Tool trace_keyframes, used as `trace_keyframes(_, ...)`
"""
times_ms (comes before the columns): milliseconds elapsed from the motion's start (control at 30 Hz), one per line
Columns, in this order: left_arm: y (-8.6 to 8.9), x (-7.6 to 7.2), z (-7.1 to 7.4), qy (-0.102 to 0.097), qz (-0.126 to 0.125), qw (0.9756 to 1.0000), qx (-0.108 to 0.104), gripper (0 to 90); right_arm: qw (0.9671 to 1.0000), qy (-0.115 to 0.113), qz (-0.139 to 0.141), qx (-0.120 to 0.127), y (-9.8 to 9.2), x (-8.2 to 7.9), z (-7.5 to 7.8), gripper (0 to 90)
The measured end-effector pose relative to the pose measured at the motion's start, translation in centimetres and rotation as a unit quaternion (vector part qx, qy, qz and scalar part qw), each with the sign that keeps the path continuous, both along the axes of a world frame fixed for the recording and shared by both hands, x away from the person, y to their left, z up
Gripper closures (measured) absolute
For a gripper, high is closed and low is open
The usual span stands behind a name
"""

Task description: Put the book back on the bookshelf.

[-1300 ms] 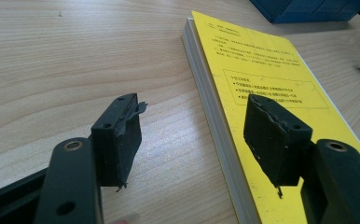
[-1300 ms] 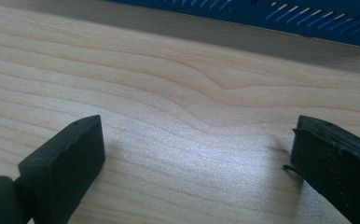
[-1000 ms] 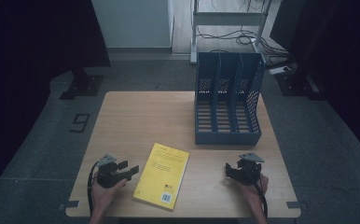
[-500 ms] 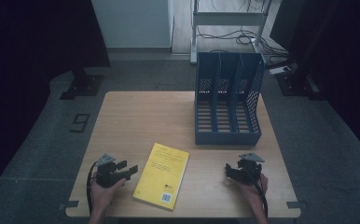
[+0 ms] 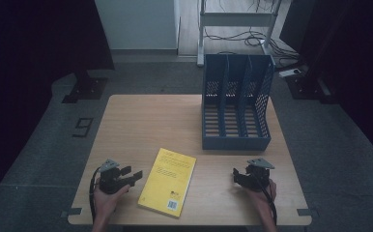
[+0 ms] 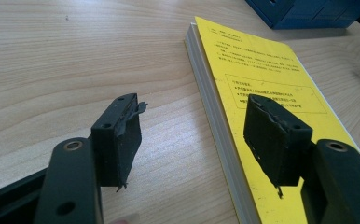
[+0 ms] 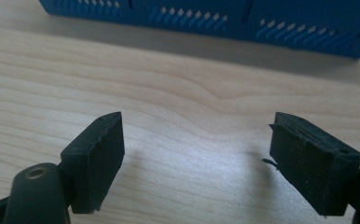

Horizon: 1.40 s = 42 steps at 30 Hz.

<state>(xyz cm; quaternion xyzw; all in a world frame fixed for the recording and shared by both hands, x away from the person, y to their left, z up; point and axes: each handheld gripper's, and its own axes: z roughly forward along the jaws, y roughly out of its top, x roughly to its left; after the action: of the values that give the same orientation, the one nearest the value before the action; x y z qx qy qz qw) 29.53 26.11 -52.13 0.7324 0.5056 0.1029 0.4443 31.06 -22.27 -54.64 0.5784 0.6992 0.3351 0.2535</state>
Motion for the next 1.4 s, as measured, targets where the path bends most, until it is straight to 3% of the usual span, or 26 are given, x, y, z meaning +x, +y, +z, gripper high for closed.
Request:
trace_keyframes(200,-0.2,0.0,0.1,-0.001,-0.003,1.0000,0.000,36.1,0.9998,-0.017,0.009,0.008,0.7,-0.3,0.5,18.6)
trace_keyframes(733,-1.1,0.1,0.0,0.001,-0.016,0.9999,0.001,36.0,0.9988,-0.023,0.038,0.019,2.7,-0.5,0.7,18.9)
trace_keyframes(1033,-2.2,0.0,-0.2,-0.001,-0.029,0.9995,0.007,36.2,0.9974,-0.027,0.066,0.013,4.9,-0.9,0.6,18.9)
trace_keyframes(1400,-2.6,0.0,-0.4,0.006,-0.035,0.9993,0.010,36.0,0.9947,-0.027,0.093,0.033,6.9,-1.1,0.7,19.3)
